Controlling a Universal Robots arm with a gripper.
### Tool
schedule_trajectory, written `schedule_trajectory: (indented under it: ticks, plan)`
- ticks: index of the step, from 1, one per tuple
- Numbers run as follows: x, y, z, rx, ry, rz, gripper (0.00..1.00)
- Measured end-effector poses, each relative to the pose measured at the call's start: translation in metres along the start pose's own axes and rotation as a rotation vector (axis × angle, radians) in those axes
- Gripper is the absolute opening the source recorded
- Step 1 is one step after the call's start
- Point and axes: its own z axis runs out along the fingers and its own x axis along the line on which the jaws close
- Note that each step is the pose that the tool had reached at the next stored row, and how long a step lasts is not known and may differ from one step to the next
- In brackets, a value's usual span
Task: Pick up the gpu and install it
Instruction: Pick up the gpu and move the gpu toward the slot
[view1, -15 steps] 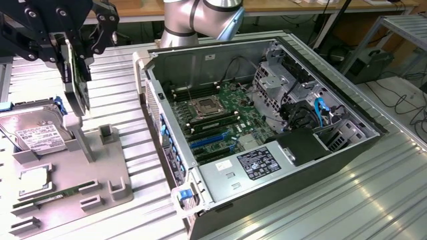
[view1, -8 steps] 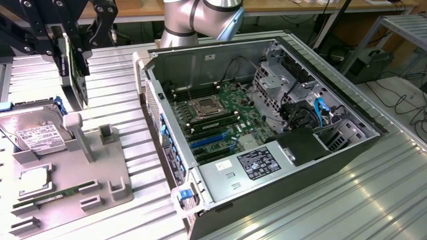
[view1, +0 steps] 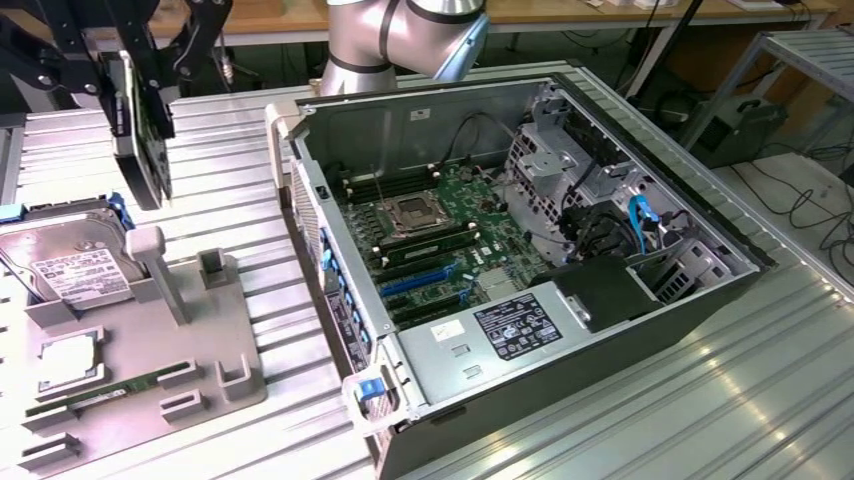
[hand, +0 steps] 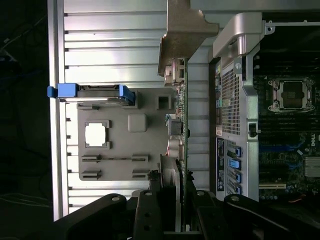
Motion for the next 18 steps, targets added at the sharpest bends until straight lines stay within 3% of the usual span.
schedule_trajectory:
  ticks: [5, 18]
  plan:
    - [0.0, 0.0004, -0.006, 0.0, 0.0001, 0.0, 0.28]
    - [-0.0053, 0.0004, -0.006, -0.0001, 0.0, 0.0, 0.28]
